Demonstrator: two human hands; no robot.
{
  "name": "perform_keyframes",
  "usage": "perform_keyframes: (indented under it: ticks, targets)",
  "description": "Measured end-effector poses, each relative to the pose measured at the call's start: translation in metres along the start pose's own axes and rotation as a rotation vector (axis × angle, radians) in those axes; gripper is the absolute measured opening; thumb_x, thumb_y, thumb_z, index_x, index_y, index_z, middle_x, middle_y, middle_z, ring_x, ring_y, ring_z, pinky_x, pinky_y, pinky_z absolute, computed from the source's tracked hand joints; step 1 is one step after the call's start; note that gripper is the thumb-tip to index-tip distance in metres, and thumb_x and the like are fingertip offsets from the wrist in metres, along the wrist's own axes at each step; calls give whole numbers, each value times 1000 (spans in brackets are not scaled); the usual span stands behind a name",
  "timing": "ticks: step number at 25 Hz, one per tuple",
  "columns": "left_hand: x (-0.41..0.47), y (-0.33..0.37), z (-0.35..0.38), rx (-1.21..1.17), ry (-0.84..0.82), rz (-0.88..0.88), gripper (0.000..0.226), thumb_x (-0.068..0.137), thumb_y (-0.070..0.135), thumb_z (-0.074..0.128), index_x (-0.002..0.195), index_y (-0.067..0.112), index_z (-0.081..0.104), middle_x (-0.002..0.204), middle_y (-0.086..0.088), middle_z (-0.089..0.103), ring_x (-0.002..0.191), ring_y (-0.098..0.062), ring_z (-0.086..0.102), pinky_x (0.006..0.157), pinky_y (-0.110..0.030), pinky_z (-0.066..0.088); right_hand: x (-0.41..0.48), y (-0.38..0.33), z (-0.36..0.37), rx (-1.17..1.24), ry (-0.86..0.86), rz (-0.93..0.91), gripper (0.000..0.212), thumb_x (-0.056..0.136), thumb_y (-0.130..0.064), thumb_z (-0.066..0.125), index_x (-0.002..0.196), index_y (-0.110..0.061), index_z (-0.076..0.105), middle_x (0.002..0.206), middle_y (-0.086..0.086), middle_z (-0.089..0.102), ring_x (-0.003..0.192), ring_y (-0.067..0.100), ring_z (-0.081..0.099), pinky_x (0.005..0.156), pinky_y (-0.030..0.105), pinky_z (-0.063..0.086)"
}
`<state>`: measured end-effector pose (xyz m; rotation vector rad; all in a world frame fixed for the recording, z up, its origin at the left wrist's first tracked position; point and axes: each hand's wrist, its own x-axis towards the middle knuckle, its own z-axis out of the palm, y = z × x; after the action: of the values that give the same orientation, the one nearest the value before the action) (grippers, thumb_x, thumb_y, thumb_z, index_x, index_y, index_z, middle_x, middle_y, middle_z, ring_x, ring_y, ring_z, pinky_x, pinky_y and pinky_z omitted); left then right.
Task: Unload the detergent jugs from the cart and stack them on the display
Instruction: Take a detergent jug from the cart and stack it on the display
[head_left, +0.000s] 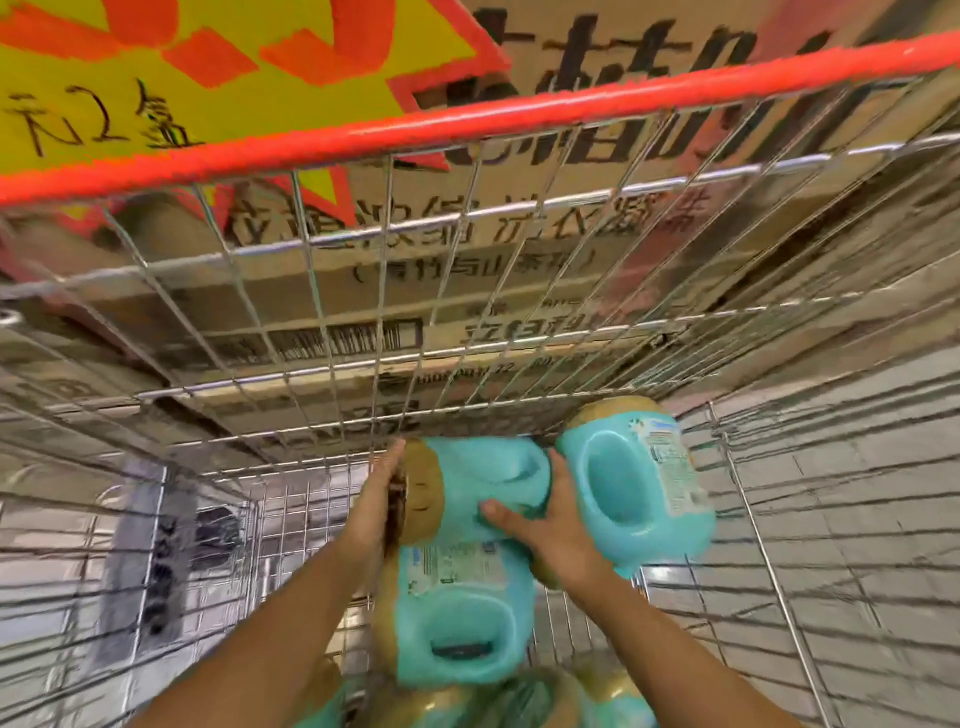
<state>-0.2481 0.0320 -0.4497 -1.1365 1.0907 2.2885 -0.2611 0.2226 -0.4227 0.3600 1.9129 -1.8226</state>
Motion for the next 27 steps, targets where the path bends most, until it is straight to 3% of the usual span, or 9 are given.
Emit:
perform_keyframes:
  ticks: [2, 4, 6, 9, 14, 18, 21, 24, 27]
  targets:
    - [-5, 2, -1, 30, 5, 31, 52, 80, 63, 58, 83, 17, 80, 80, -9, 76, 67, -25, 73, 54, -33, 58, -5, -3, -3, -220, -91, 0, 112, 48, -38, 93, 142, -37, 32, 130, -5, 48, 119, 5, 53, 101, 27, 48]
    - [-20, 9, 0, 78, 53, 104, 50, 74, 63, 60, 84, 17, 79, 76, -7, 77, 63, -21, 73, 50, -27, 56, -16, -12, 1, -453, -102, -31, 92, 54, -40, 89, 130, -48, 36, 118, -13, 42, 106, -10, 47, 84, 2, 41]
    - [-40, 21, 4, 164, 106, 184, 43, 73, 60, 61, 84, 21, 78, 81, -6, 77, 67, -18, 73, 52, -23, 55, -32, -25, 9, -476, 33, -52, 59, 71, -28, 81, 113, -47, 42, 109, -3, 52, 93, 4, 56, 78, 11, 45]
    - [-78, 31, 14, 290, 208, 225, 38, 89, 52, 56, 109, 22, 69, 107, -9, 74, 96, -23, 70, 77, -33, 54, -67, -47, 12, -508, 231, -37, 40, 86, -18, 63, 117, -36, 46, 103, 8, 63, 89, 28, 61, 80, 37, 49]
    - [-161, 42, 41, 209, 227, 235, 30, 96, 47, 46, 109, 25, 62, 107, -1, 69, 87, -9, 67, 66, -26, 48, -129, -88, -1, -396, 276, 15, 26, 87, -47, 57, 108, -39, 45, 92, 0, 66, 87, 28, 63, 74, 35, 46]
    - [-227, 57, 55, 204, 110, 395, 21, 82, 39, 59, 98, 26, 64, 97, 7, 68, 71, 4, 65, 59, -21, 50, -165, -126, -12, -98, 326, 94, 24, 90, -26, 66, 113, -26, 59, 97, 7, 69, 86, 26, 67, 79, 43, 55]
    - [-261, 62, 55, 222, -29, 478, 68, 62, 32, 82, 125, 27, 56, 119, -3, 67, 91, -10, 69, 63, -19, 54, -195, -156, -10, 21, 258, 118, 19, 83, -30, 70, 100, -23, 66, 81, 10, 71, 65, 25, 64, 53, 33, 52]
    - [-289, 63, 52, 143, -63, 528, 102, 49, 28, 93, 139, 22, 45, 129, -6, 62, 107, -16, 66, 70, -21, 57, -222, -172, 0, 65, 199, 128, 13, 88, -26, 66, 97, -17, 68, 80, 11, 71, 62, 24, 64, 51, 31, 50]
    - [-311, 64, 44, 133, 8, 633, 59, 66, 19, 81, 120, 21, 61, 116, -15, 69, 90, -18, 73, 63, -25, 58, -253, -173, 16, 108, 123, 144, 18, 89, -25, 66, 102, -14, 69, 90, 17, 72, 72, 32, 67, 59, 38, 54]
